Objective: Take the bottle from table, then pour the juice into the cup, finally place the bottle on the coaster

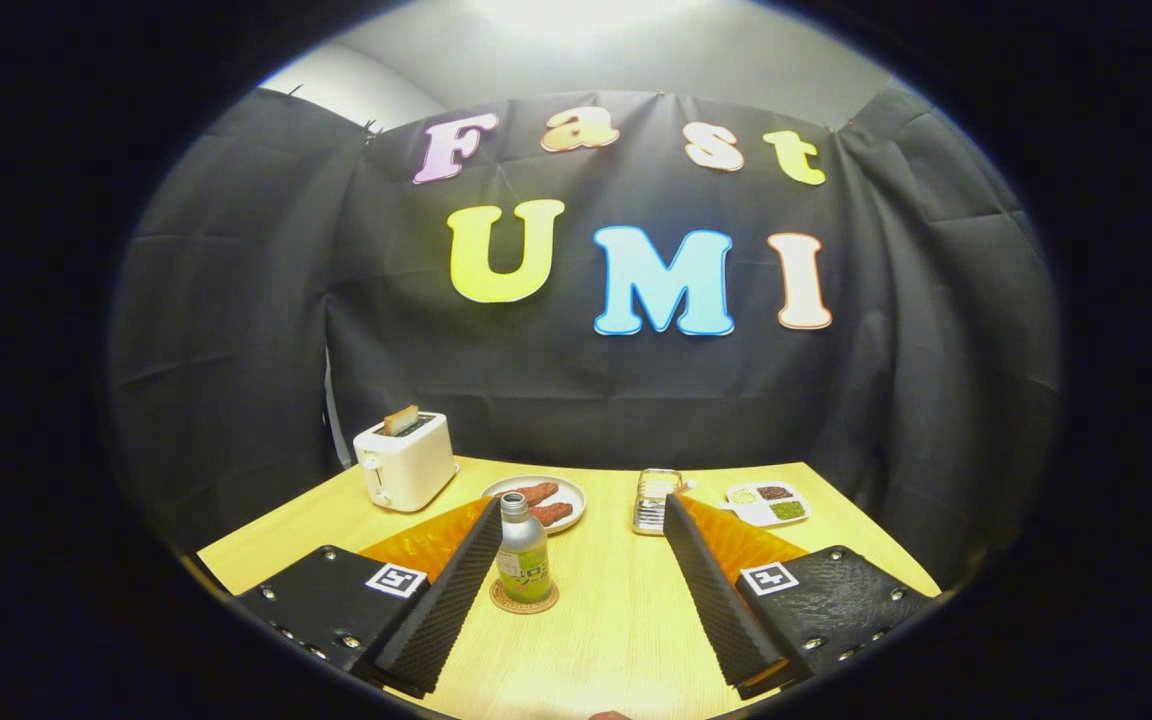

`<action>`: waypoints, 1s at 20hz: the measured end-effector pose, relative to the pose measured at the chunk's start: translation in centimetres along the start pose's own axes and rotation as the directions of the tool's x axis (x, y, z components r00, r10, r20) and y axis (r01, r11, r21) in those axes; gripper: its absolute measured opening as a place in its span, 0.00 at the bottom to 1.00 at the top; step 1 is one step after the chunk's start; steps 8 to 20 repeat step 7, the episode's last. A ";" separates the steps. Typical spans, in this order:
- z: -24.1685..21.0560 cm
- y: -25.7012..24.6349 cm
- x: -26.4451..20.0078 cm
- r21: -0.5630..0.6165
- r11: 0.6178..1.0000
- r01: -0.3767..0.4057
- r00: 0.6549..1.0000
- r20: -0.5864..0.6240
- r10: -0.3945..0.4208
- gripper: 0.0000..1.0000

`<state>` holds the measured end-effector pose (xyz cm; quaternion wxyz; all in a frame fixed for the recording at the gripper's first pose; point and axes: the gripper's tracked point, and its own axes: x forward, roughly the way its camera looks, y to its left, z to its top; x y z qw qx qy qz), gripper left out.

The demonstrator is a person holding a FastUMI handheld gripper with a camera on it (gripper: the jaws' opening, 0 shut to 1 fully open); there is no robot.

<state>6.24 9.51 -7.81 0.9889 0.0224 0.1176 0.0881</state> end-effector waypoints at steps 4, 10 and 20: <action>0.6 -1.4 -2.2 0.011 0.999 0.051 0.998 0.032 -0.051 0.99; 1.2 -2.1 -3.4 0.027 0.996 0.082 0.995 0.062 -0.083 0.99; 1.2 -2.1 -3.4 0.027 0.996 0.082 0.995 0.062 -0.083 0.99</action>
